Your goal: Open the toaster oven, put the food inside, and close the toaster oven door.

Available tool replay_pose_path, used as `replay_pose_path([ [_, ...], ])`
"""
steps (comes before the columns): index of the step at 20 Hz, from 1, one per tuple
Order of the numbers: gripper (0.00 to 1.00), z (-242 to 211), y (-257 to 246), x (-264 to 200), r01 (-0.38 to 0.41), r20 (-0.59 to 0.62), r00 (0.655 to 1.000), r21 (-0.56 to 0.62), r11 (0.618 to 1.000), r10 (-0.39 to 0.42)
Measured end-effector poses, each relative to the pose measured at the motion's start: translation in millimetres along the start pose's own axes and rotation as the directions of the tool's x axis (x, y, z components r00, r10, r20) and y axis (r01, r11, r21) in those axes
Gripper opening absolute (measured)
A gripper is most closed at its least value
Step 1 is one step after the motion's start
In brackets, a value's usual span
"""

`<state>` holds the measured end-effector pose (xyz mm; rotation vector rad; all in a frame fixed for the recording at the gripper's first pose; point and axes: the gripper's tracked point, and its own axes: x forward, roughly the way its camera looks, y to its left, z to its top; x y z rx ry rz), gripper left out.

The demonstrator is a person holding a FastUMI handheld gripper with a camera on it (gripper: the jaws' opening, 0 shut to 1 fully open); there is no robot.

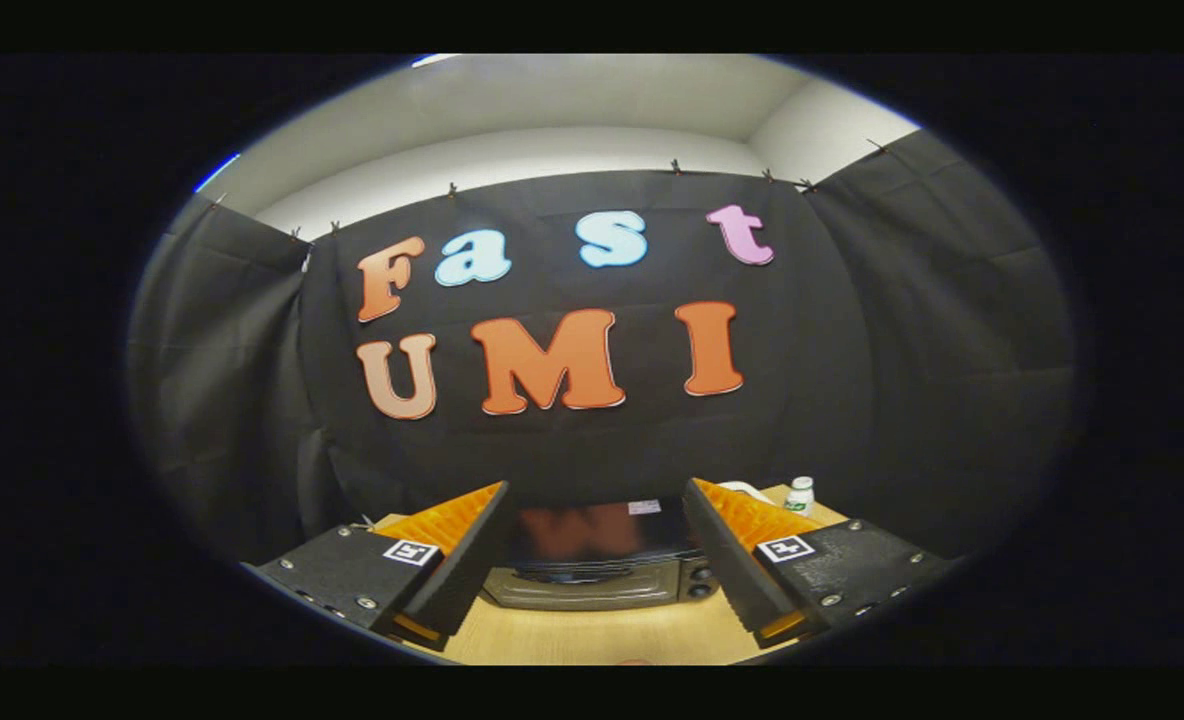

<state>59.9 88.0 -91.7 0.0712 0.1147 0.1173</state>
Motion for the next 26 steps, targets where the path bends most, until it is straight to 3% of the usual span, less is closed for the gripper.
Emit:
replay_pose_path([
  [6,1.0,-72,22,53,-0.045,-0.084,0.996,-0.024,0.999,0.043],
  [10,1.0,-114,18,84,-0.021,-0.155,0.988,-0.119,0.993,0.002],
  [13,1.0,-140,20,99,-0.016,-0.213,0.977,-0.107,0.994,-0.008],
  [20,1.0,-194,23,105,-0.017,-0.339,0.941,-0.128,0.992,-0.027],
  [21,1.0,-189,25,103,-0.021,-0.303,0.953,-0.144,0.989,-0.024],
  [26,1.0,-191,24,100,-0.027,-0.327,0.945,-0.138,0.99,-0.02],
])
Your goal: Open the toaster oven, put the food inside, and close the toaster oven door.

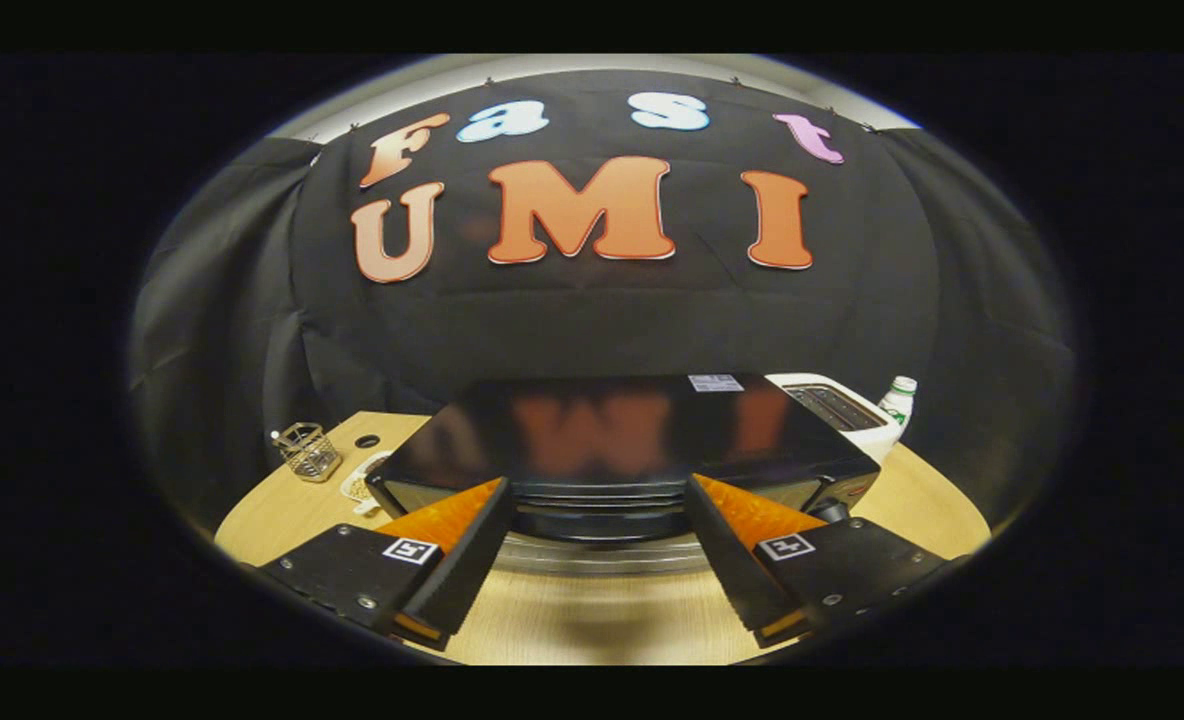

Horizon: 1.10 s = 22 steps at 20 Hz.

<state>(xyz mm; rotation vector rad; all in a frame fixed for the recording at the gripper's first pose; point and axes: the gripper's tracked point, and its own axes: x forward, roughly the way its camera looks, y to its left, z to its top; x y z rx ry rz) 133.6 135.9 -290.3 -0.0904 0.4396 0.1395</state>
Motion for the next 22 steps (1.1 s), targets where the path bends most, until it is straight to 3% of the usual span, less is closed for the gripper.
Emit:
replay_pose_path([
  [8,1.0,-3,1,-7,-0.02,-0.049,0.999,-0.001,1.0,0.02],
  [22,0.97,-86,-11,-77,0.006,-0.182,0.983,-0.002,1.0,-0.007],
])
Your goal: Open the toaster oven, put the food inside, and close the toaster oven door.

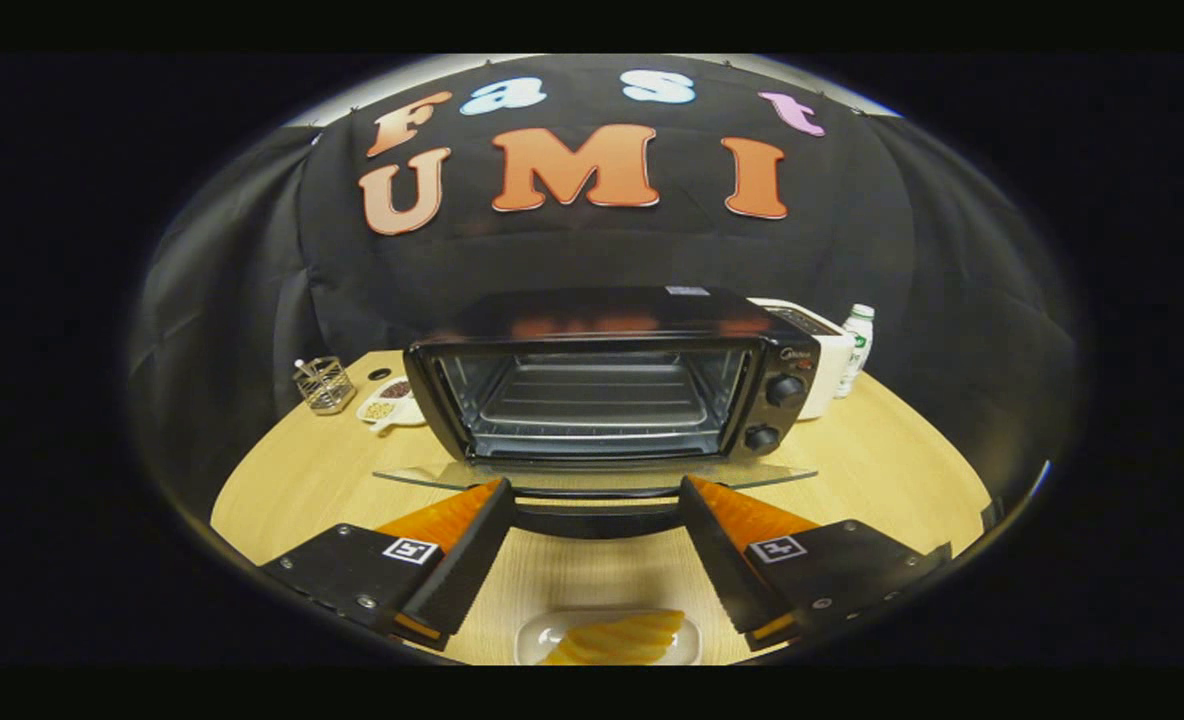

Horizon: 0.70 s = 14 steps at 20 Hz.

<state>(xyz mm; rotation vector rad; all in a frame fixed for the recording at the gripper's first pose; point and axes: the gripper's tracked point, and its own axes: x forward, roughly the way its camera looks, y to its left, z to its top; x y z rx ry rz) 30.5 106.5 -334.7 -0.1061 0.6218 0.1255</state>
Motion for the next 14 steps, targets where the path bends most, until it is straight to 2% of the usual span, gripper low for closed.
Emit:
replay_pose_path([
  [7,0.97,-14,-2,-5,0.002,-0.03,1.0,-0.011,1.0,-0.002],
  [14,0.98,-60,-5,-8,0.018,-0.126,0.992,-0.054,0.998,-0.024],
])
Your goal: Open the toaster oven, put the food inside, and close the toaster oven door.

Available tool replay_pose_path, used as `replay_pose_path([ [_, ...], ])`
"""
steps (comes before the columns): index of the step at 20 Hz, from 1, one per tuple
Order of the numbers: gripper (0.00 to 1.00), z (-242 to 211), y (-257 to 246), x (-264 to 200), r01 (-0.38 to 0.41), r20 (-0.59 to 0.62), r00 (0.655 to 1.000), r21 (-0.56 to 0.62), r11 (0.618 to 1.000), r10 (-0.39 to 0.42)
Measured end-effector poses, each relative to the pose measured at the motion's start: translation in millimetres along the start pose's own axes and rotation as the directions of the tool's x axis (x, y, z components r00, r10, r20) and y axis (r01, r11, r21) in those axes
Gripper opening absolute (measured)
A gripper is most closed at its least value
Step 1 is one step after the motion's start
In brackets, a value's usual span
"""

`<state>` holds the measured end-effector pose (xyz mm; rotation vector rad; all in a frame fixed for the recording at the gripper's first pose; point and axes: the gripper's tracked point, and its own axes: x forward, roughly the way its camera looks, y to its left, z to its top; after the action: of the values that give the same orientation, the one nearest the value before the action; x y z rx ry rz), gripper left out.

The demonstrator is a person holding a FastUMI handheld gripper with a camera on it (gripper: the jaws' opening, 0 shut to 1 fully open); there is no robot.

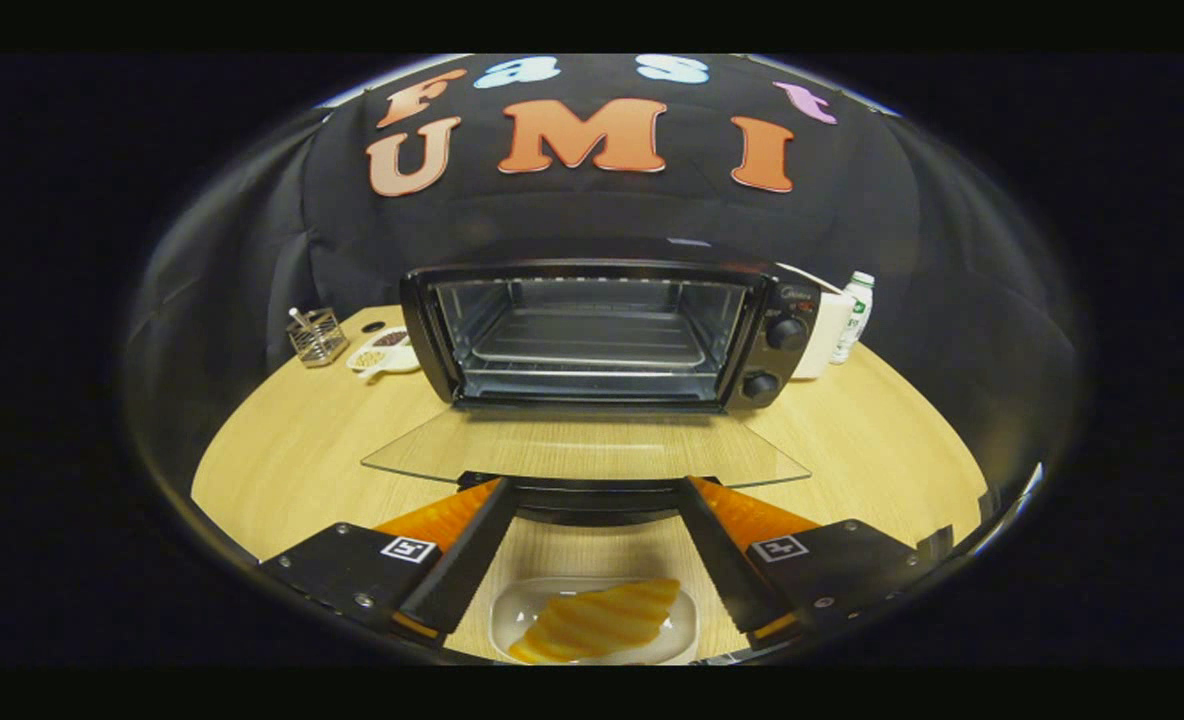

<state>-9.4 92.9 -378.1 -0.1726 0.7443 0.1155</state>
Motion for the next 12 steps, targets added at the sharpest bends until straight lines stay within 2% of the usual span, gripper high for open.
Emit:
replay_pose_path([
  [7,1.0,-37,1,10,-0.002,-0.118,0.993,0.002,1.0,0.002],
  [12,1.0,-37,-9,-7,0.046,-0.141,0.989,0.099,0.994,-0.031],
])
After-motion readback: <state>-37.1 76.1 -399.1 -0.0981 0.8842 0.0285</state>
